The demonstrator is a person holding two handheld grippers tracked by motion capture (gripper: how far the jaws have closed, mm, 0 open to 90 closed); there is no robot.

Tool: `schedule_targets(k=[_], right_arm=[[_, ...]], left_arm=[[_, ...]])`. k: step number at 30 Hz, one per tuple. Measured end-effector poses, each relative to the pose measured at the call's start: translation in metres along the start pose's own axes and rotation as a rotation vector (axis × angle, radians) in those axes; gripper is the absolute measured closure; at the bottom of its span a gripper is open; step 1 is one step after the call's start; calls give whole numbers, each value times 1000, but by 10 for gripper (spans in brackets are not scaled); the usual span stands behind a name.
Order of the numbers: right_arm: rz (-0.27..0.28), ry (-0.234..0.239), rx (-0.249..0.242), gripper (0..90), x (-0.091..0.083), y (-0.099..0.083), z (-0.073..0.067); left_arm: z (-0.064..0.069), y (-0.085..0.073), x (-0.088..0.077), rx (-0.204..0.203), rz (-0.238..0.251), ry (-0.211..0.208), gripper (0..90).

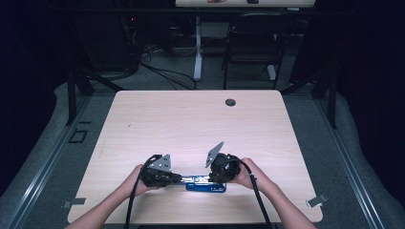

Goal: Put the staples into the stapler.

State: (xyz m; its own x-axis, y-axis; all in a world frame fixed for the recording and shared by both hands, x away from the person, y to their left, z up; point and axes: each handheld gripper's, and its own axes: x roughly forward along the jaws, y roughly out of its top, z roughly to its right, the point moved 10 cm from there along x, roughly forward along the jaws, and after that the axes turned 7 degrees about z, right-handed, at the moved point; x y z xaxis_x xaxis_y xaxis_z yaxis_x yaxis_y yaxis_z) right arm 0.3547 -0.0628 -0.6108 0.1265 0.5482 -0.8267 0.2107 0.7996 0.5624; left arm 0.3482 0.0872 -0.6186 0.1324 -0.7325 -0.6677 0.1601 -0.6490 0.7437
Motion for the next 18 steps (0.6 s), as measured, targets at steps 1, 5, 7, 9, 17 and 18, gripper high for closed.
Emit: schedule_targets(k=[1, 5, 7, 9, 17, 18], right_arm=[[-2, -1, -6, 781, 0, 0, 0], [-4, 4, -13, 780, 1, 0, -2], [-6, 3, -18, 779, 1, 0, -2], [-10, 1, -25, 779, 1, -1, -2], [2, -11, -68, 780, 0, 2, -3], [11, -10, -71, 780, 0, 3, -3]], left_arm=[[0, 0, 0, 0, 0, 0, 856], [0, 0, 0, 0, 0, 0, 856], [0, 0, 0, 0, -1, -2, 856], [0, 0, 0, 0, -1, -2, 855], [0, 0, 0, -1, -3, -3, 856], [0, 0, 0, -1, -3, -3, 856]])
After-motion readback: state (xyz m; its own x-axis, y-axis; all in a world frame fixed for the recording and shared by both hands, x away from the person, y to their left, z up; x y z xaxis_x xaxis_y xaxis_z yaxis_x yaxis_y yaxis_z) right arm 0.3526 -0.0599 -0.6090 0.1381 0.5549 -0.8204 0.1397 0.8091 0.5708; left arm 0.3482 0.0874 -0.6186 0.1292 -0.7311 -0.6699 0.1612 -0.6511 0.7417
